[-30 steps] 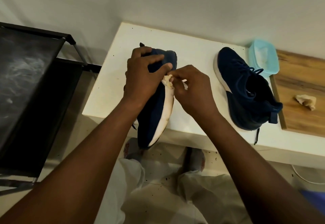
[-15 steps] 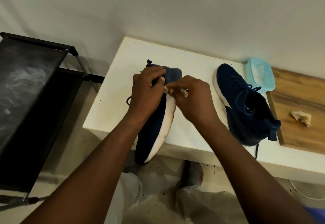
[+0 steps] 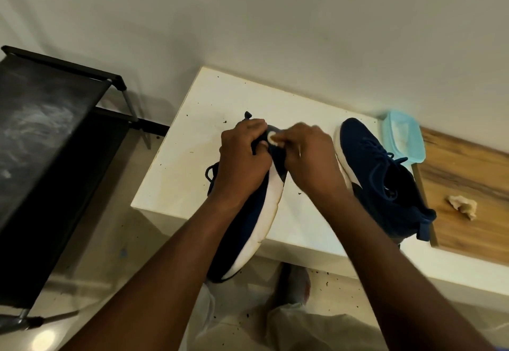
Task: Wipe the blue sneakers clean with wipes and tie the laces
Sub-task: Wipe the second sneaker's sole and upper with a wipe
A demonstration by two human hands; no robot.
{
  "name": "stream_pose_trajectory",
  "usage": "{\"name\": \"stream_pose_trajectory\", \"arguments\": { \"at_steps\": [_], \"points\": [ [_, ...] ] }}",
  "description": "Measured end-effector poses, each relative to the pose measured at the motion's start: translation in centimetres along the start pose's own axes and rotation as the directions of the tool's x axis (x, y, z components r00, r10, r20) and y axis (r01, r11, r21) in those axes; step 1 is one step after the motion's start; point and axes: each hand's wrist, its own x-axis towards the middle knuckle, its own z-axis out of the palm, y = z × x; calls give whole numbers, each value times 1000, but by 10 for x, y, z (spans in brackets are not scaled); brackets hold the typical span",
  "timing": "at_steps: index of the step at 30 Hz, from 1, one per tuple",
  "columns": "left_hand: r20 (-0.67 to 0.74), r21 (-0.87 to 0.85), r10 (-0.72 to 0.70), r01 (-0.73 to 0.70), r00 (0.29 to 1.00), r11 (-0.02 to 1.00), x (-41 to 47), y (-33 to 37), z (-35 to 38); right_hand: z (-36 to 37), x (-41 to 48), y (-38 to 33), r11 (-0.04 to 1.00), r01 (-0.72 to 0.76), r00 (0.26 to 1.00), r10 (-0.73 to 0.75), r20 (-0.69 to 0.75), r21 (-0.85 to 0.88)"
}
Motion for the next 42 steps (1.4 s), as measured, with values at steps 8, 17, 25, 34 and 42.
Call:
{"name": "stream_pose_trajectory", "arguments": {
  "at_steps": [8, 17, 25, 34, 42],
  "points": [
    [-14, -13, -6, 6, 1000, 1000, 0, -4, 2, -2, -36, -11, 998, 40, 997, -36, -66, 57],
    [-28, 36, 48, -47, 998, 998, -2, -1, 10, 2, 33, 1, 977, -212, 975, 213, 70, -20],
    [-59, 4, 44, -44, 997, 999, -4, 2, 12, -16, -84, -26, 979, -91, 992, 105, -71, 181],
    [-63, 7, 74, -74, 995, 997, -4, 4, 17, -13, -5, -10, 968, -208, 978, 210, -1, 139],
    [-119, -9, 111, -113, 987, 994, -5, 9, 19, -26, -133, -36, 930, -162, 981, 189, -50, 330]
  ]
}}
